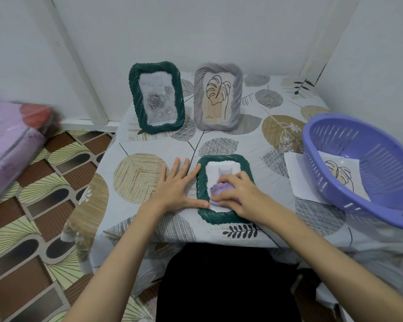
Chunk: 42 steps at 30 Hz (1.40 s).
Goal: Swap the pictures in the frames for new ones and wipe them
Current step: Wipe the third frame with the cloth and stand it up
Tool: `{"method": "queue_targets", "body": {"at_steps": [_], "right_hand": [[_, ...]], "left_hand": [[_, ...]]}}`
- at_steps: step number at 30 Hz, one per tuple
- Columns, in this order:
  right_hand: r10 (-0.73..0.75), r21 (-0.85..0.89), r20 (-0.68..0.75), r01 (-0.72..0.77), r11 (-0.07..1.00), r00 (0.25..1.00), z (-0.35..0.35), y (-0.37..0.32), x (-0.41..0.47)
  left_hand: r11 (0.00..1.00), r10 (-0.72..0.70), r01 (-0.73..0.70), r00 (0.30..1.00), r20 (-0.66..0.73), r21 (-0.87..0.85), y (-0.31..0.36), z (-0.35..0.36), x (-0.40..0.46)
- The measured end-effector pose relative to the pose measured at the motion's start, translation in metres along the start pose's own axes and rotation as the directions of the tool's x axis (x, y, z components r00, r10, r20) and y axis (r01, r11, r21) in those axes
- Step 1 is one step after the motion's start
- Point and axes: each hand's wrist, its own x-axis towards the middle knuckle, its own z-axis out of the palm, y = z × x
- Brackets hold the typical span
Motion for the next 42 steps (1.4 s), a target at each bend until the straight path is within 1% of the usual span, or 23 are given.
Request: {"method": "queue_targets", "body": {"at_steps": [2, 3, 6, 8, 11, 13, 15, 17, 18, 21, 24, 26, 29, 32, 34, 36, 38, 40, 42], "right_hand": [[-0.060, 0.013, 0.046, 0.059, 0.998, 0.997, -0.009, 0.002, -0.015], [-0.054, 0.006, 0.055, 0.054, 0.999, 0.997, -0.015, 0.007, -0.019], [0.098, -0.031, 0.095, -0.096, 0.995, 0.991, -0.031, 0.029, -0.009], [0.120, -0.070, 0.063, -0.115, 0.991, 0.991, -0.027, 0.038, 0.010], [0.152, -0.062, 0.051, -0.149, 0.987, 0.987, -0.020, 0.031, 0.029], [0.111, -0.043, 0.069, -0.108, 0.993, 0.991, -0.018, 0.025, 0.024], [0.029, -0.022, 0.087, -0.027, 0.999, 0.996, -0.018, 0.021, 0.002], [-0.035, -0.002, 0.074, 0.035, 0.999, 0.997, -0.019, 0.021, -0.020], [-0.041, 0.010, 0.069, 0.041, 0.999, 0.997, -0.021, 0.023, -0.027], [0.022, -0.012, 0.075, -0.021, 1.000, 0.997, -0.026, 0.032, -0.021], [0.129, -0.080, -0.001, -0.128, 0.989, 0.992, -0.027, 0.041, 0.009], [0.182, -0.064, -0.020, -0.183, 0.981, 0.983, -0.023, 0.041, 0.028], [0.198, -0.026, -0.024, -0.199, 0.980, 0.980, -0.013, 0.031, 0.047], [0.165, 0.041, -0.018, -0.164, 0.986, 0.986, -0.005, 0.015, 0.042], [0.073, 0.053, -0.018, -0.072, 0.996, 0.997, -0.001, 0.007, 0.025], [-0.033, 0.021, -0.036, 0.033, 0.999, 0.999, 0.000, 0.003, 0.004], [-0.088, -0.001, -0.058, 0.088, 0.996, 0.994, -0.004, 0.008, -0.014], [-0.092, -0.020, -0.069, 0.091, 0.996, 0.993, -0.010, 0.019, -0.023], [-0.032, -0.047, -0.082, 0.028, 0.998, 0.996, -0.015, 0.033, -0.020]], "left_hand": [[1.000, -0.005, 0.005, 1.000, 0.006, 0.001, 0.001, -0.001, -0.001], [1.000, -0.007, 0.007, 1.000, 0.012, 0.003, 0.001, -0.002, -0.001], [1.000, -0.008, 0.008, 1.000, 0.019, 0.001, 0.001, -0.002, -0.002], [1.000, -0.011, 0.012, 1.000, 0.027, -0.002, 0.000, -0.002, -0.001], [1.000, -0.019, 0.019, 1.000, 0.019, -0.009, 0.001, -0.002, -0.001], [1.000, -0.017, 0.017, 1.000, 0.015, -0.021, 0.001, -0.002, -0.001], [0.999, -0.012, 0.012, 1.000, 0.009, -0.035, -0.001, -0.001, 0.000], [0.999, -0.003, 0.003, 1.000, 0.004, -0.041, -0.002, 0.001, 0.001], [0.999, 0.001, -0.001, 1.000, 0.004, -0.040, -0.002, 0.001, 0.001], [0.999, 0.002, -0.002, 1.000, 0.009, -0.036, -0.002, 0.000, 0.000], [1.000, 0.000, 0.001, 1.000, 0.008, -0.029, -0.001, 0.000, 0.000], [1.000, -0.005, 0.005, 1.000, 0.006, -0.030, 0.000, 0.000, 0.000], [0.999, -0.011, 0.012, 1.000, 0.008, -0.033, 0.000, -0.002, 0.000], [0.999, -0.005, 0.006, 1.000, 0.011, -0.044, 0.001, -0.002, -0.001], [0.999, -0.007, 0.008, 1.000, 0.021, -0.051, 0.000, -0.002, -0.002], [0.999, -0.010, 0.011, 1.000, 0.023, -0.040, 0.000, -0.002, -0.002], [0.999, -0.009, 0.010, 1.000, 0.019, -0.032, 0.000, -0.003, -0.002], [0.999, -0.008, 0.009, 1.000, 0.021, -0.035, 0.000, -0.002, -0.001], [0.999, -0.006, 0.007, 1.000, 0.026, -0.034, 0.000, -0.002, -0.001]]}}
